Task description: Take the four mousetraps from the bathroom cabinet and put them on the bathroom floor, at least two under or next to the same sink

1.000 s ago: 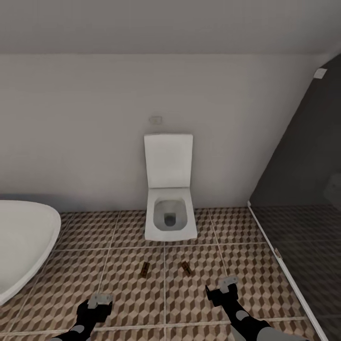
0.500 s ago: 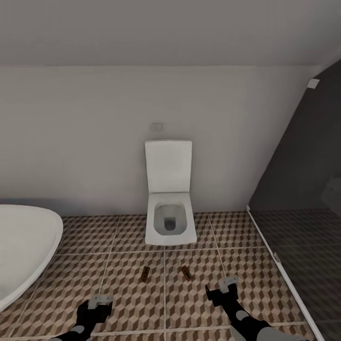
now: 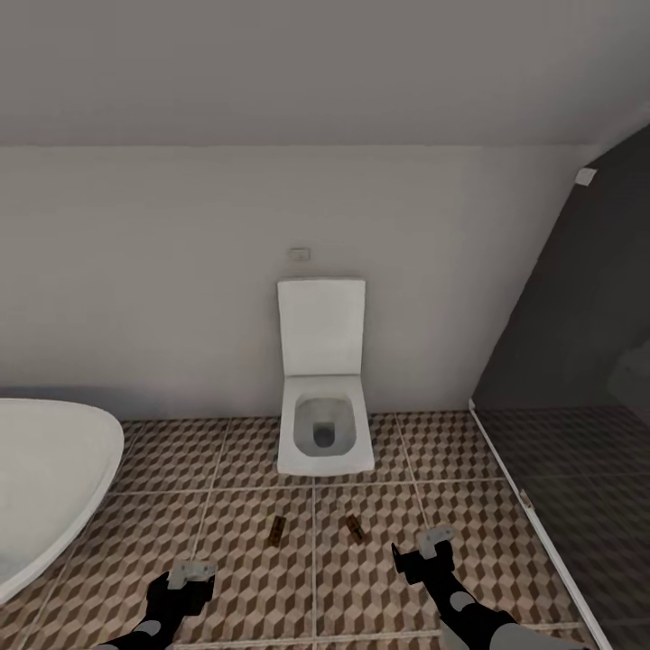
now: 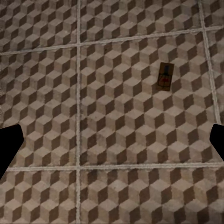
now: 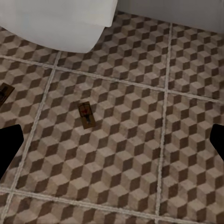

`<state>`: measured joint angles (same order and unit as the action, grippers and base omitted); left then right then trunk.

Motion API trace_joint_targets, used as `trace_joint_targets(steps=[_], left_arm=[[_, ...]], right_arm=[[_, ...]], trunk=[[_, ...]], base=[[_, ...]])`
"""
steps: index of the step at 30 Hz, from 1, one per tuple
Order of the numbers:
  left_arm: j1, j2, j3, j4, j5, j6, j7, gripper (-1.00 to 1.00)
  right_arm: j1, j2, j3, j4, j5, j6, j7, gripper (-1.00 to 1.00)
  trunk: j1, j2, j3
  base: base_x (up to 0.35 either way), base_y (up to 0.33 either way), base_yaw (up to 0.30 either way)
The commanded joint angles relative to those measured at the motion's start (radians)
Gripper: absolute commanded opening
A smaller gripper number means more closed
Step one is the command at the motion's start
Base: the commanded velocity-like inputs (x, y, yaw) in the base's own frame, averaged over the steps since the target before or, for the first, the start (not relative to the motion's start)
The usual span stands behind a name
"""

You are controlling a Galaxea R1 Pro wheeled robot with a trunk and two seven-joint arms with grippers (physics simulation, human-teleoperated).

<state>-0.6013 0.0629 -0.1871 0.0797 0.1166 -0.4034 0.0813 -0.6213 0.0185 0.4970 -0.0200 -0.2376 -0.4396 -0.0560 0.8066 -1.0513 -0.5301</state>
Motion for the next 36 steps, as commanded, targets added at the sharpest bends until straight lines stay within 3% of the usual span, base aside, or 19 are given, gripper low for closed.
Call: trace_joint_targets(steps=[1, 15, 24, 30, 36], left_arm=[[0.0, 0.0, 0.0, 0.0, 0.0, 0.0, 0.0, 1.0], [0.0, 0.0, 0.0, 0.0, 0.0, 0.0, 0.002, 1.0], [0.007, -0.002, 0.0, 0.0, 0.0, 0.0, 0.002, 1.0], [0.051, -0.002, 0.0, 0.0, 0.0, -0.001, 0.004, 1.0], [0.093, -0.004, 0.0, 0.001, 0.0, 0.0, 0.006, 1.0]], right_arm=[[0.0, -0.001, 0.0, 0.001, 0.0, 0.0, 0.0, 1.0], [0.116, -0.047, 0.0, 0.002, 0.001, -0.104, -0.001, 1.0], [0.127, -0.059, 0.0, 0.002, 0.001, -0.107, -0.001, 1.0], [0.127, -0.062, -0.001, 0.002, -0.002, -0.106, -0.003, 1.0], [0.127, -0.071, -0.001, 0.0, -0.048, -0.106, -0.003, 1.0]], trunk=[[-0.004, 0.007, 0.005], [-0.058, 0.105, 0.071], [-0.092, 0.168, 0.114], [-0.115, 0.21, 0.143], [-0.138, 0.252, 0.171]], base=[[0.0, 0.0, 0.0], [0.0, 0.0, 0.0], [0.0, 0.0, 0.0], [0.0, 0.0, 0.0], [0.0, 0.0, 0.0]])
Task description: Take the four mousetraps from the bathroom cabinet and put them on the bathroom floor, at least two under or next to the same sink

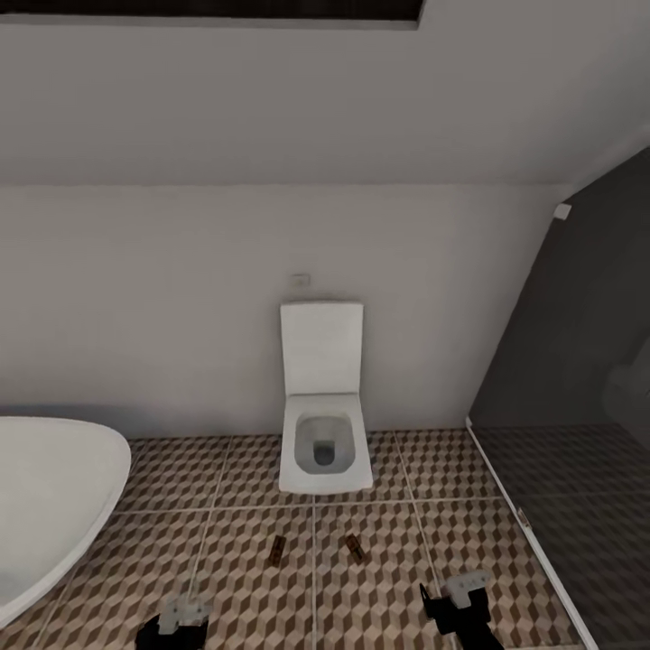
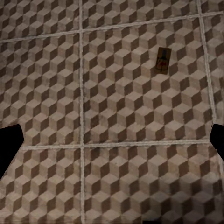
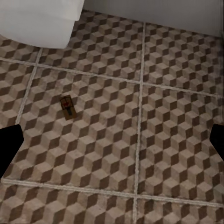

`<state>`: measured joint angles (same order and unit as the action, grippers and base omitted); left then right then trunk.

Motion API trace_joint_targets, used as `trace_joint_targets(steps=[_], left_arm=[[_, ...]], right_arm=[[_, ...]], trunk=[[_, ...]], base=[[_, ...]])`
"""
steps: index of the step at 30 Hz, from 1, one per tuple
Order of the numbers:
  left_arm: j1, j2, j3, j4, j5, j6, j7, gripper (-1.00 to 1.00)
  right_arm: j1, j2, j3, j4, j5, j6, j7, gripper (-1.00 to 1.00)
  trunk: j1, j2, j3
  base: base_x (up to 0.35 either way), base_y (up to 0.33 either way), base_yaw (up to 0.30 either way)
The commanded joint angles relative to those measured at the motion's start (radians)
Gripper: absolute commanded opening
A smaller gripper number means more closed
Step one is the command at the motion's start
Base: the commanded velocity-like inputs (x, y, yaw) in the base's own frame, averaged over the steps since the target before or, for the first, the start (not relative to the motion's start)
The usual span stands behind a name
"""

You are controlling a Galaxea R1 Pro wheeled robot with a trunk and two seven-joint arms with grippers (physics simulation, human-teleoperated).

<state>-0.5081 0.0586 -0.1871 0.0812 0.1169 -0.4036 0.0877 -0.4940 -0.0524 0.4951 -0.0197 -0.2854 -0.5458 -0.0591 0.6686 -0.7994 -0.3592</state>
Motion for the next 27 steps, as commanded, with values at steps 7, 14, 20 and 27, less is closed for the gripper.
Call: trace_joint_targets(steps=[7, 14, 20, 27], left_arm=[[0.029, -0.016, 0.0, 0.0, 0.004, -0.001, 0.083, 1.0], [0.038, -0.021, 0.0, -0.001, 0.004, -0.001, 0.141, 1.0], [0.04, -0.022, 0.0, -0.001, 0.006, -0.001, 0.148, 1.0], [0.04, -0.021, 0.001, -0.001, 0.006, -0.001, 0.151, 1.0]], right_arm=[[0.0, -0.001, 0.0, 0.0, -0.032, 0.001, 0.001, 1.0], [0.0, 0.0, 0.0, 0.0, -0.036, 0.001, 0.001, 1.0], [0.0, 0.0, 0.001, 0.0, -0.037, 0.003, 0.001, 1.0], [0.0, 0.0, 0.002, 0.001, -0.037, 0.004, 0.002, 1.0]], trunk=[[-0.027, 0.049, 0.033], [-0.054, 0.098, 0.066], [-0.077, 0.14, 0.093], [-0.104, 0.189, 0.125]], base=[[0.0, 0.0, 0.0], [0.0, 0.0, 0.0], [0.0, 0.0, 0.0], [0.0, 0.0, 0.0]])
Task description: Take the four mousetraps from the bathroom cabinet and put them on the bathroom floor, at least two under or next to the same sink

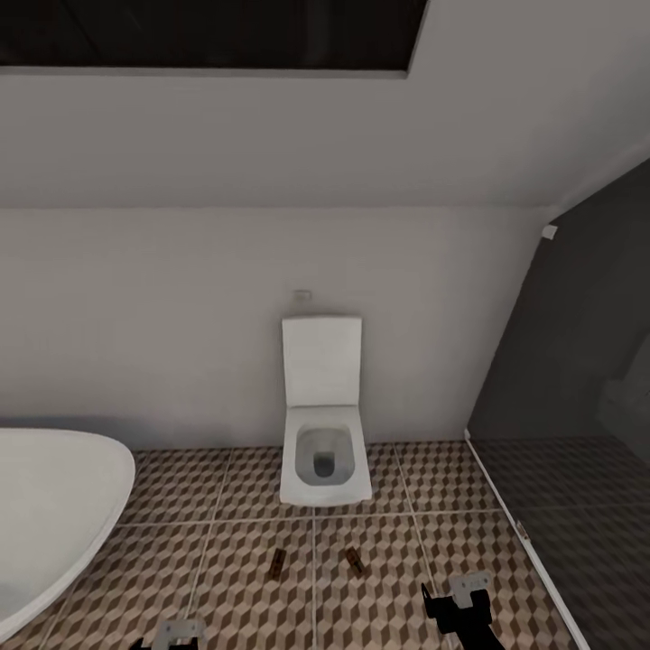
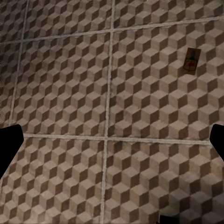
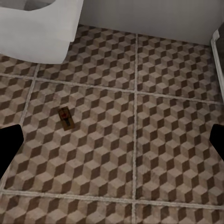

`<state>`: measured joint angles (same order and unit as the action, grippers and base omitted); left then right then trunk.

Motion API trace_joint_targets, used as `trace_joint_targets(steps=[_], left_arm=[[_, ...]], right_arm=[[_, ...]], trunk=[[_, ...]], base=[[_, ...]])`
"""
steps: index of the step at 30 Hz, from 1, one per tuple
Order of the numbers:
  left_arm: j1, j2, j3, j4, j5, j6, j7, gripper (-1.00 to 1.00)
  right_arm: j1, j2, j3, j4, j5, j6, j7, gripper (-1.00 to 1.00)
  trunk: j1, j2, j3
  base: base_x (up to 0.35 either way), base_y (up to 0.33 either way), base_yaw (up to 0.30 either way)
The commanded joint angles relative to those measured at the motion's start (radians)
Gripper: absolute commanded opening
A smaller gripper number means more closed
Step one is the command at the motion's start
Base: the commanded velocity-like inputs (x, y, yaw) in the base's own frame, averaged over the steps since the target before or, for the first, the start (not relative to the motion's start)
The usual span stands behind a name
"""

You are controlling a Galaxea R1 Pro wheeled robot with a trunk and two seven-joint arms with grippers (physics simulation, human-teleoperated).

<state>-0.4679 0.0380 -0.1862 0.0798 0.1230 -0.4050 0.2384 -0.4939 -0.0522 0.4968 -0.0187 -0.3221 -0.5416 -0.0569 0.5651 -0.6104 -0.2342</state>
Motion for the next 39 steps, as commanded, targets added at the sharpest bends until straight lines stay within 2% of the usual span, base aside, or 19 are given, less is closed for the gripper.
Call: trace_joint_targets(steps=[1, 9, 13, 18, 30, 39], left_arm=[[0.0, 0.0, 0.0, 0.0, 0.0, 0.0, 0.0, 1.0], [0.0, 0.002, 0.001, 0.0, 0.001, 0.0, 0.002, 1.0], [0.0, 0.003, 0.001, 0.0, 0.003, 0.0, 0.027, 1.0], [0.0, 0.003, 0.001, 0.0, 0.026, 0.001, 0.057, 1.0], [0.0, 0.002, 0.001, 0.0, 0.029, 0.002, 0.059, 1.0], [0.0, 0.002, 0.001, 0.0, 0.029, 0.002, 0.059, 1.0]], right_arm=[[0.0, 0.0, 0.0, 0.0, 0.0, 0.0, 0.0, 1.0], [0.0, 0.0, 0.0, 0.0, 0.0, 0.001, 0.0, 1.0], [0.0, 0.001, 0.0, 0.0, 0.0, 0.001, 0.0, 1.0], [0.0, 0.001, 0.0, 0.0, 0.0, 0.002, 0.0, 1.0], [0.0, 0.003, 0.0, 0.0, 0.0, 0.002, 0.0, 1.0], [0.0, 0.003, 0.0, 0.0, 0.0, 0.002, 0.0, 1.0]], trunk=[[-0.004, 0.007, 0.005], [-0.035, 0.063, 0.041], [-0.05, 0.091, 0.059], [-0.069, 0.126, 0.083], [-0.115, 0.21, 0.14], [-0.115, 0.21, 0.155]], base=[[0.0, 0.0, 0.0], [0.0, 0.0, 0.0], [0.0, 0.0, 0.0], [0.0, 0.0, 0.0], [0.0, 0.0, 0.0], [0.0, 0.0, 0.0]])
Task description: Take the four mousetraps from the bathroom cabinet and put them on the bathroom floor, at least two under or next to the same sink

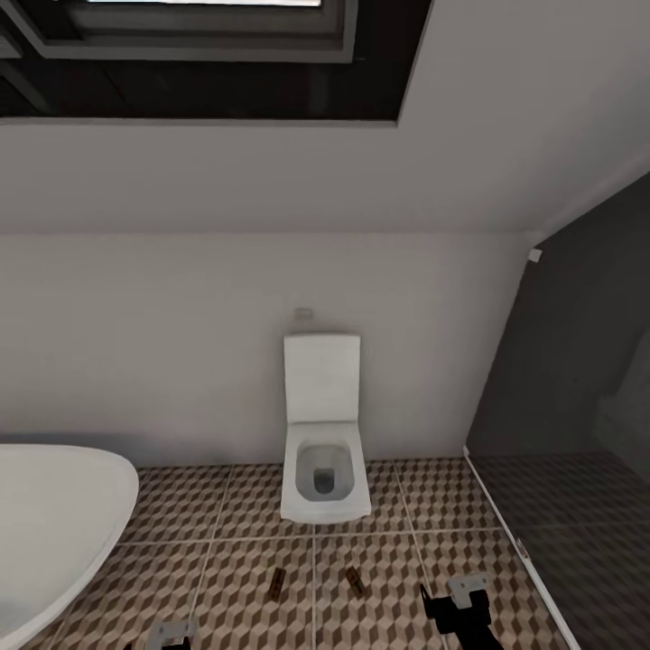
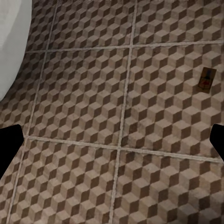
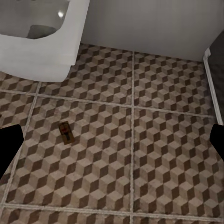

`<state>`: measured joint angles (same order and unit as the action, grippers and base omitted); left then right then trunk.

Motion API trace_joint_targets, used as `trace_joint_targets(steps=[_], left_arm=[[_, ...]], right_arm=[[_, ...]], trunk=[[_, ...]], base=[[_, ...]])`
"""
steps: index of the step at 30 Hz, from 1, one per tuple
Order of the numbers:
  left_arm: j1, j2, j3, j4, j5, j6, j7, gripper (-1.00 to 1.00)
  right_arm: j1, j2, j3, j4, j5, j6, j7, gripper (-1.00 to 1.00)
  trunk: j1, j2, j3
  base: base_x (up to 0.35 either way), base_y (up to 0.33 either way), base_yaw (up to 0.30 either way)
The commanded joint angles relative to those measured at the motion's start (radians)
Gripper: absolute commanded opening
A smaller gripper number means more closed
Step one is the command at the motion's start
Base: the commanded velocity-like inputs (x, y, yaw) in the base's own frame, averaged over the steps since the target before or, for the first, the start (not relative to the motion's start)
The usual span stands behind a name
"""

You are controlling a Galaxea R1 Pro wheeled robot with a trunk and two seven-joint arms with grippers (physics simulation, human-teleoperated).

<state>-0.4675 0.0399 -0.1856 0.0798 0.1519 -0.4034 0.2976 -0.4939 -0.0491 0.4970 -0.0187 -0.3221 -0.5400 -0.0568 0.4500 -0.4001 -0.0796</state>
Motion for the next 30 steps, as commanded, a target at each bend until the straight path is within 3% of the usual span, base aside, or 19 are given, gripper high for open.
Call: trace_joint_targets(steps=[1, 16, 18, 24, 30], left_arm=[[0.0, 0.0, 0.0, 0.0, 0.0, 0.0, 0.0, 1.0], [0.001, -0.006, -0.001, -0.001, 0.0, 0.001, -0.009, 1.0], [0.001, -0.009, -0.001, -0.001, 0.0, 0.002, -0.011, 1.0], [0.001, -0.02, 0.0, 0.0, 0.0, 0.003, -0.012, 1.0], [0.001, -0.021, 0.0, 0.0, 0.0, 0.003, -0.012, 1.0]], right_arm=[[0.0, 0.0, 0.0, 0.0, 0.0, 0.0, 0.0, 1.0], [0.0, 0.005, 0.0, -0.001, 0.0, 0.007, -0.007, 1.0], [0.0, 0.008, -0.001, -0.001, 0.0, 0.026, -0.009, 1.0], [0.0, 0.012, -0.003, -0.005, -0.004, 0.176, -0.007, 1.0], [0.0, 0.011, -0.003, -0.006, -0.005, 0.199, -0.004, 1.0]], trunk=[[0.0, 0.0, 0.002], [0.0, 0.0, 0.016], [0.0, 0.0, 0.016], [0.0, 0.0, 0.016], [0.0, 0.0, 0.016]], base=[[0.0, 0.0, 0.0], [0.0, 0.0, 0.0], [0.0, 0.0, 0.0], [0.0, 0.0, 0.0], [0.0, 0.0, 0.0]])
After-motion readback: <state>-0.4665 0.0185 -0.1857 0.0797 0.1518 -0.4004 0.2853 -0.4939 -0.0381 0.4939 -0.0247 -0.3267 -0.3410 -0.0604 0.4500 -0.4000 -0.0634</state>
